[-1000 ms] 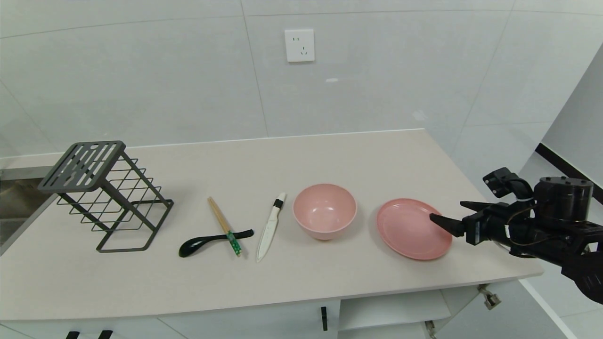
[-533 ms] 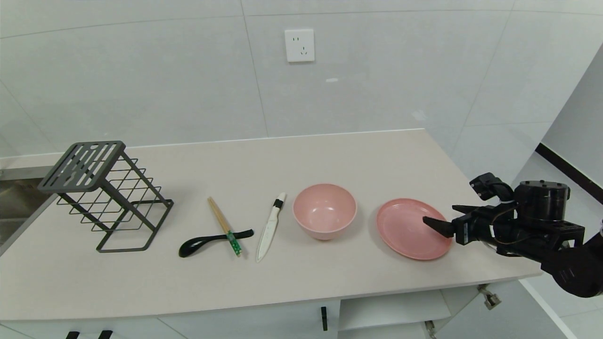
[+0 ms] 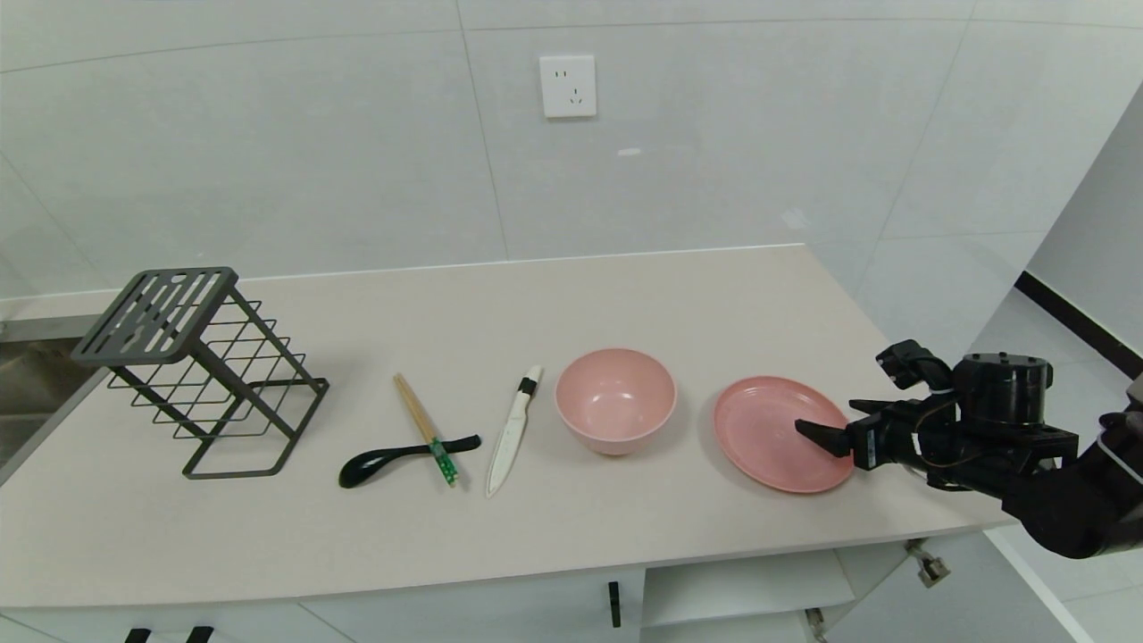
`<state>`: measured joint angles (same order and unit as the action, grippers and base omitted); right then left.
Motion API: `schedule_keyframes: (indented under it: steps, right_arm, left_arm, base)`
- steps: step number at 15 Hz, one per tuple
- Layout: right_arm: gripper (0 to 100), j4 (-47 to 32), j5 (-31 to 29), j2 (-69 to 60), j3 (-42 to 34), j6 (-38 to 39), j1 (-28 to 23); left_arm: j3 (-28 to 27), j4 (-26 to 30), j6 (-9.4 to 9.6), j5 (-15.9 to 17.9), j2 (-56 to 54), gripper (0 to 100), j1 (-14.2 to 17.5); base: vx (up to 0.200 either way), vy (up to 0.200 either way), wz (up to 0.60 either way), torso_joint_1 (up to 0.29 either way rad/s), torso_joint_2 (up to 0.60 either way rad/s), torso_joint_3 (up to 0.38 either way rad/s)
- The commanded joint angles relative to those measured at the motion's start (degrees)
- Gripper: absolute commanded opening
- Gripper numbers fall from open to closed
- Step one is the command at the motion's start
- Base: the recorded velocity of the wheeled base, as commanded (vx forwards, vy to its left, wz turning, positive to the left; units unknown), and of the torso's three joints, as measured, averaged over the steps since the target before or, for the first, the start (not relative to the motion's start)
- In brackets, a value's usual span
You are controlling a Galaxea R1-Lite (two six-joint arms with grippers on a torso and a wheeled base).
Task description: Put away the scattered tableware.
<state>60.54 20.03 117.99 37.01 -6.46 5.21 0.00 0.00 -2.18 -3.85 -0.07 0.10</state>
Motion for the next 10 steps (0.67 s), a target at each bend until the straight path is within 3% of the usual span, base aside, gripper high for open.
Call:
schedule_keyframes:
  steps: [1,10]
  right_arm:
    - [100,0.11,0.19,0.66,-0.01,-0.04,0.07]
    - [100,0.11,1.68,2.33,-0.1,-0.22,1.21]
  left_arm:
    - [0.0,0.0,-0.1,-0.01,0.07,100,-0.01]
    - [0.0,0.0,-0.19,-0.01,0.07,100,-0.01]
  base:
    - [0.0,0.0,0.0,0.0,0.0,0.0]
    - [0.0,0.0,0.0,0.0,0.0,0.0]
